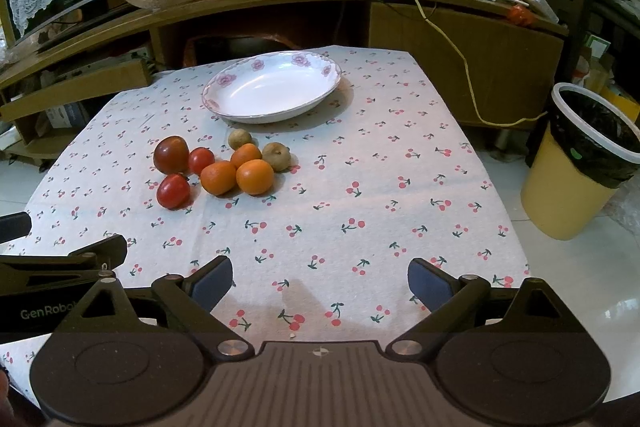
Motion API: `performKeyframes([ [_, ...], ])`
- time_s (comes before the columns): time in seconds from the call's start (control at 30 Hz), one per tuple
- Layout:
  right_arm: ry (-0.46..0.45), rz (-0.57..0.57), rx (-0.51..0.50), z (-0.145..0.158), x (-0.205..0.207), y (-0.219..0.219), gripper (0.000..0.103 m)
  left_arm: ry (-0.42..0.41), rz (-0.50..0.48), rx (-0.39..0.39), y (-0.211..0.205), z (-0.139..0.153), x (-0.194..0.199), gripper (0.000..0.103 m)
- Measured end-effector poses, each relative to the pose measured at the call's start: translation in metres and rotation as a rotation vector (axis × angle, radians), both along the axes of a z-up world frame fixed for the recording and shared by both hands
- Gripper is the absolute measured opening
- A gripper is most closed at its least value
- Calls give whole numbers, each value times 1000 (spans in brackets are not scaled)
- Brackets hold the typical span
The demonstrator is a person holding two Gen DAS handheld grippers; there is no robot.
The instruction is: Organize fruits
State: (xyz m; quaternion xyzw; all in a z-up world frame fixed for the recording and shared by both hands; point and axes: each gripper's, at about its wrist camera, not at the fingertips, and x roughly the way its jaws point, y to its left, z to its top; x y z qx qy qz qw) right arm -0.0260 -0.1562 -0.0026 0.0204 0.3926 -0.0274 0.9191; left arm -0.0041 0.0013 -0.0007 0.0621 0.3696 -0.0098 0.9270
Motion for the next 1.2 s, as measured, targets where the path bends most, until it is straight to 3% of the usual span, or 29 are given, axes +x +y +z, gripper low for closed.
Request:
performKeyframes([
  [0.67,1,52,48,18,11,-3,88,-49,-12,62,0,23,6,103],
  [1.03,61,171,20,15,67,-4,79,18,-157,77,-8,0,57,103],
  [1.2,99,254,27,8,93,-6,74,70,-236,33,-11,-13,76,103],
])
